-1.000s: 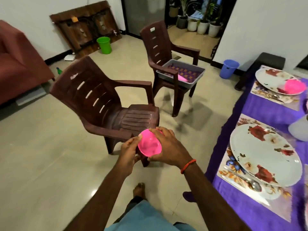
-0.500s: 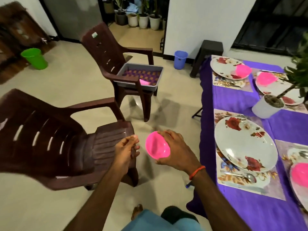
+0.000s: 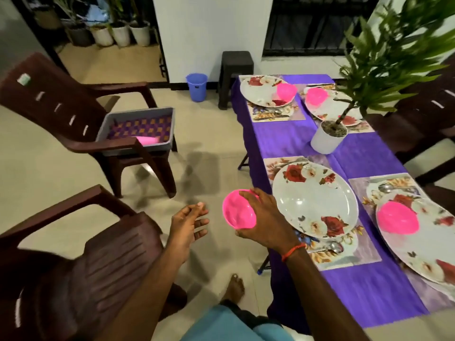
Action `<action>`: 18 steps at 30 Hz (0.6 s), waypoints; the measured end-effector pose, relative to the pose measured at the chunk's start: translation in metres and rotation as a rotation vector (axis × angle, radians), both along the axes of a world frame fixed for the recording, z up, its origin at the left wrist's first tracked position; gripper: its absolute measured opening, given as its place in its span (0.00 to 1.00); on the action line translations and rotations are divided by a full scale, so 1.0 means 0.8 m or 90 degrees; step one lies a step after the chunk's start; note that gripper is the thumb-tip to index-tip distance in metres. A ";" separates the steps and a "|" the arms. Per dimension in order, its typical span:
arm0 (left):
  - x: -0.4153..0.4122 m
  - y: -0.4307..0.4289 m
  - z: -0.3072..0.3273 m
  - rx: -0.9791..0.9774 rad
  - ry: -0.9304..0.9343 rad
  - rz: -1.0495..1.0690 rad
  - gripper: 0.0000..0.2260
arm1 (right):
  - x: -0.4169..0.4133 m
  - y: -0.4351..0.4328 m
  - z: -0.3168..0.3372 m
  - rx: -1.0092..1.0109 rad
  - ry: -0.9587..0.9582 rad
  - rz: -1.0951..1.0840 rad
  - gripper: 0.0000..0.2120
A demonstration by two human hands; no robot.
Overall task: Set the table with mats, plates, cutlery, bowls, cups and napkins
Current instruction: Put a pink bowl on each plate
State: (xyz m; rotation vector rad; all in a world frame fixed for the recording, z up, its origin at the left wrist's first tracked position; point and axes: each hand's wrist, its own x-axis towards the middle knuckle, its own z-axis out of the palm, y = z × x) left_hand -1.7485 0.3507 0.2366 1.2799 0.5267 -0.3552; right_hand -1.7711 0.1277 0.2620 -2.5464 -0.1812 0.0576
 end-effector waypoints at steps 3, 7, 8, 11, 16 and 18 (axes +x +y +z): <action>0.037 -0.024 0.000 0.013 0.002 -0.057 0.10 | 0.028 -0.025 -0.002 0.007 -0.003 -0.049 0.50; 0.070 -0.058 0.001 0.049 -0.019 -0.150 0.14 | 0.060 -0.045 -0.004 0.022 -0.011 -0.078 0.50; 0.081 -0.074 0.000 0.058 -0.026 -0.184 0.16 | 0.069 -0.055 -0.009 0.027 -0.009 -0.092 0.50; 0.106 -0.111 -0.004 0.078 -0.035 -0.259 0.16 | 0.087 -0.077 -0.022 0.037 -0.006 -0.121 0.50; 0.131 -0.165 -0.012 0.102 -0.036 -0.328 0.10 | 0.097 -0.116 -0.040 0.053 -0.017 -0.178 0.49; 0.135 -0.184 -0.014 0.103 -0.034 -0.356 0.09 | 0.090 -0.133 -0.043 0.065 -0.008 -0.215 0.49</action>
